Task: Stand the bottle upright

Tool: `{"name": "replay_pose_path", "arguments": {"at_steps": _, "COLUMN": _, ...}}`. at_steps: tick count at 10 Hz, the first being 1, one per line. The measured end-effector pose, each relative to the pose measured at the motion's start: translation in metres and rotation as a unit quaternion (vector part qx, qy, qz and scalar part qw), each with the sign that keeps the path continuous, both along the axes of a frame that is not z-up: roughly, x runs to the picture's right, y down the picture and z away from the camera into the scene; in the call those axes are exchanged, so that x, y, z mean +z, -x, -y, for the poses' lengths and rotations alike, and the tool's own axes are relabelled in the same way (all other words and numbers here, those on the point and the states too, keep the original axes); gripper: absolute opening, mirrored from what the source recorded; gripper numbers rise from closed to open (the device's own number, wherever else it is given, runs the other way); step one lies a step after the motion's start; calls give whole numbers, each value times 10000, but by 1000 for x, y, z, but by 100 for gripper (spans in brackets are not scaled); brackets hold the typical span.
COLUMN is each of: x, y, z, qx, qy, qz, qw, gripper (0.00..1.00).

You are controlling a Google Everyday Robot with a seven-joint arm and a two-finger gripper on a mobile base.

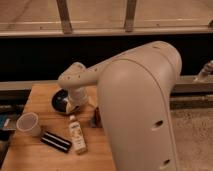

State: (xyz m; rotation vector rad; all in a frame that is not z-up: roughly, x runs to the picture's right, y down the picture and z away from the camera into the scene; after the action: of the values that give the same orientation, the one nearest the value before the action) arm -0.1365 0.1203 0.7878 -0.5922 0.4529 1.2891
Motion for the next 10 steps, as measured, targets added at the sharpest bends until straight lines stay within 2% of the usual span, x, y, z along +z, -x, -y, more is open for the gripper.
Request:
{"name": "replay_pose_path", "arguments": {"at_steps": 2, "x": 3, "y": 14, "z": -15, "qx": -201, "qy": 248, "qz": 169, "qw": 9993, "gripper": 80}}
{"name": "replay_pose_path", "arguments": {"at_steps": 4, "x": 3, "y": 29, "z": -27, "qx": -532, "qy": 357, "qz": 440, "qw": 9970, "gripper": 80}}
{"name": "replay_pose_path", "arguments": {"at_steps": 7, "x": 9, "y": 40, "z": -41, "qx": -854, "qy": 482, "qz": 676, "qw": 9929, "gripper": 80}}
{"name": "replay_pose_path", "arguments": {"at_steps": 10, "x": 27, "y": 43, "z": -60, "qx": -1017, "qy": 710, "qz": 700, "qw": 9898, "gripper": 80}}
